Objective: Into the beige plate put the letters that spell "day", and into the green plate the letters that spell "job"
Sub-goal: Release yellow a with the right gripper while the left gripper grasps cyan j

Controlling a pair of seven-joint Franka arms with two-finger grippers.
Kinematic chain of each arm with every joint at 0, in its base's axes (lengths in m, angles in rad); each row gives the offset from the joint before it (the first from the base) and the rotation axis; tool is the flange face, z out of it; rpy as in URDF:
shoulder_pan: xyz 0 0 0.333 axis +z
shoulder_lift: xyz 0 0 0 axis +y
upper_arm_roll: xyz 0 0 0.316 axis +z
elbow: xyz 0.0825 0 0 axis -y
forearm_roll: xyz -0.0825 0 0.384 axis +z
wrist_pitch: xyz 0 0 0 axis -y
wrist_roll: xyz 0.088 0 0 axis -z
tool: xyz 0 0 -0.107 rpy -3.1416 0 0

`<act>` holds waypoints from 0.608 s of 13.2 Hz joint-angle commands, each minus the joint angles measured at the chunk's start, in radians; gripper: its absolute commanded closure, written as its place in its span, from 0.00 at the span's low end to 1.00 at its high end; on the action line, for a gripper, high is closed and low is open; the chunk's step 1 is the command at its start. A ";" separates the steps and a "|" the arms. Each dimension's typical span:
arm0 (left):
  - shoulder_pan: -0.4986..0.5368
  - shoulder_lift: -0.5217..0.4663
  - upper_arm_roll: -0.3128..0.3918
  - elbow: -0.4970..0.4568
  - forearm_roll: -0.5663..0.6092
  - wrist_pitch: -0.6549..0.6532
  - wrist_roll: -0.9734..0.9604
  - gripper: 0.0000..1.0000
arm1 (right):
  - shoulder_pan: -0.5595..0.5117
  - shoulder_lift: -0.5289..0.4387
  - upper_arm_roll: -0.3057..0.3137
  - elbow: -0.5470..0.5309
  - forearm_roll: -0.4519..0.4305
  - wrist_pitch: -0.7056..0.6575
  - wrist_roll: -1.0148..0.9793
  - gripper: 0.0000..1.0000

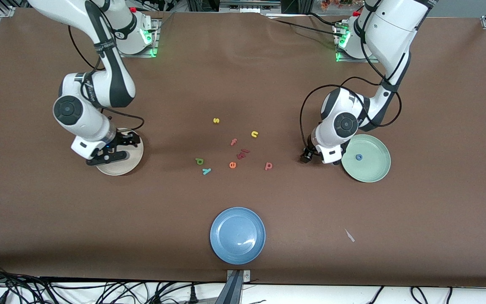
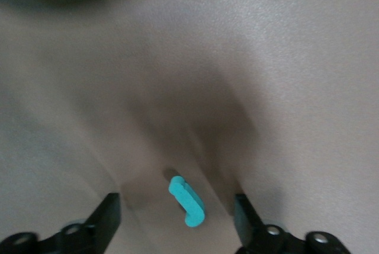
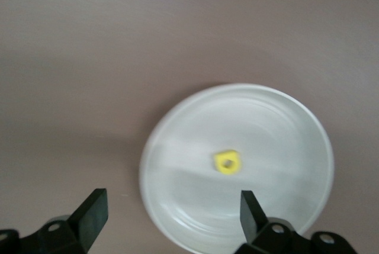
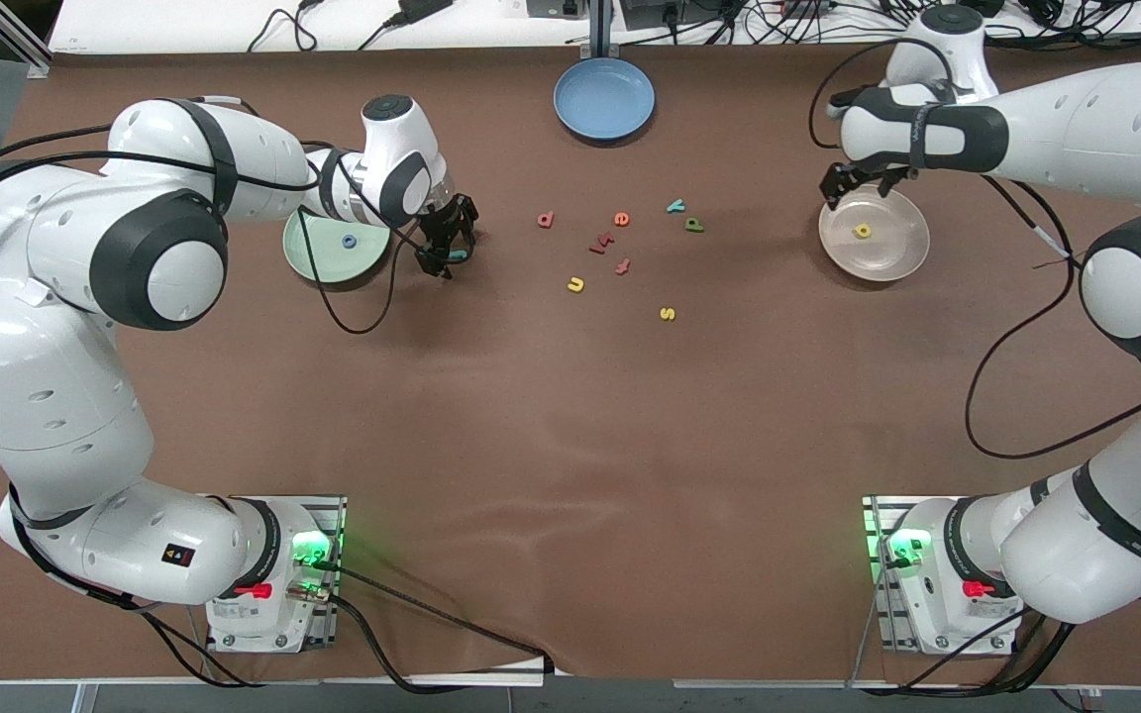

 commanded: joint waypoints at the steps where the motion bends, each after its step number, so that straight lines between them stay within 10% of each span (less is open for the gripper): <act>1: -0.005 -0.032 0.003 -0.035 -0.010 0.009 -0.025 0.62 | 0.003 0.075 0.095 0.103 0.013 -0.020 -0.002 0.00; 5: 0.002 -0.032 0.004 -0.032 -0.010 0.009 -0.025 0.97 | 0.003 0.175 0.216 0.220 -0.004 -0.012 -0.038 0.00; 8: 0.003 -0.032 0.006 -0.029 -0.007 0.007 -0.010 1.00 | 0.008 0.238 0.273 0.284 -0.105 -0.003 -0.045 0.00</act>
